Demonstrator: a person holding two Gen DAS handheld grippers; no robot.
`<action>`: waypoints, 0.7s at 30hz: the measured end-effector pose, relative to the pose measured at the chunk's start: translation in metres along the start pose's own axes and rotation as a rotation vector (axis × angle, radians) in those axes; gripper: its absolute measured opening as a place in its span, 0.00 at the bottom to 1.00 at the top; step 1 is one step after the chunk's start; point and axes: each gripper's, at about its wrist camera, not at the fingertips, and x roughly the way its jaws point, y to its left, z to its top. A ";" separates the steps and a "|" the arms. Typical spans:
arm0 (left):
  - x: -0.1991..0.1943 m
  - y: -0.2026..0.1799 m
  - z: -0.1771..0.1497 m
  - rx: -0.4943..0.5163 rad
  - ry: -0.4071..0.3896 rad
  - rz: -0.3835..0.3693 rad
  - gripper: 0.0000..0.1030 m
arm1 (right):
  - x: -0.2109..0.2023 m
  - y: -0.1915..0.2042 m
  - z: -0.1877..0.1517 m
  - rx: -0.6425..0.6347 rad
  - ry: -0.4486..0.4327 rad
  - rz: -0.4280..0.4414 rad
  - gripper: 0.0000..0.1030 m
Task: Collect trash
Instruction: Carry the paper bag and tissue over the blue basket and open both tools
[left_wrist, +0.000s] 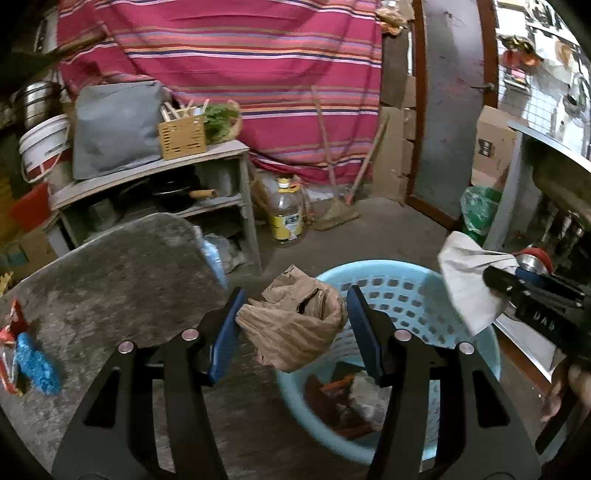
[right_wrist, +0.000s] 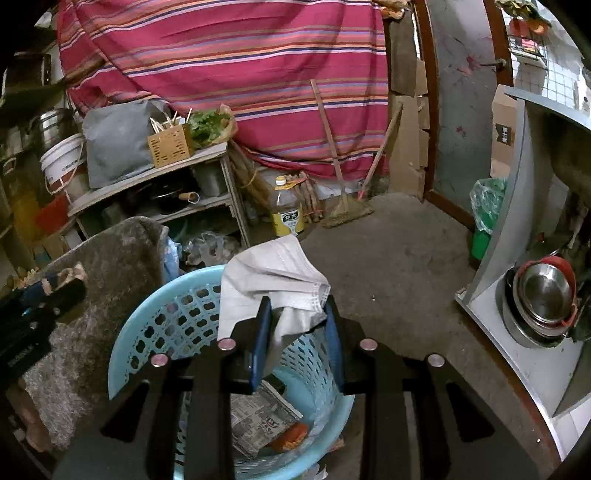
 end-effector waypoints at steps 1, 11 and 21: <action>0.002 -0.005 0.002 0.003 0.002 -0.010 0.54 | 0.000 0.000 0.000 -0.001 0.000 0.000 0.28; 0.000 -0.011 0.008 0.015 -0.016 0.010 0.86 | 0.002 -0.005 0.000 0.011 0.007 0.000 0.28; -0.012 0.027 -0.004 -0.032 -0.011 0.063 0.95 | 0.007 0.008 -0.002 -0.010 0.020 0.009 0.29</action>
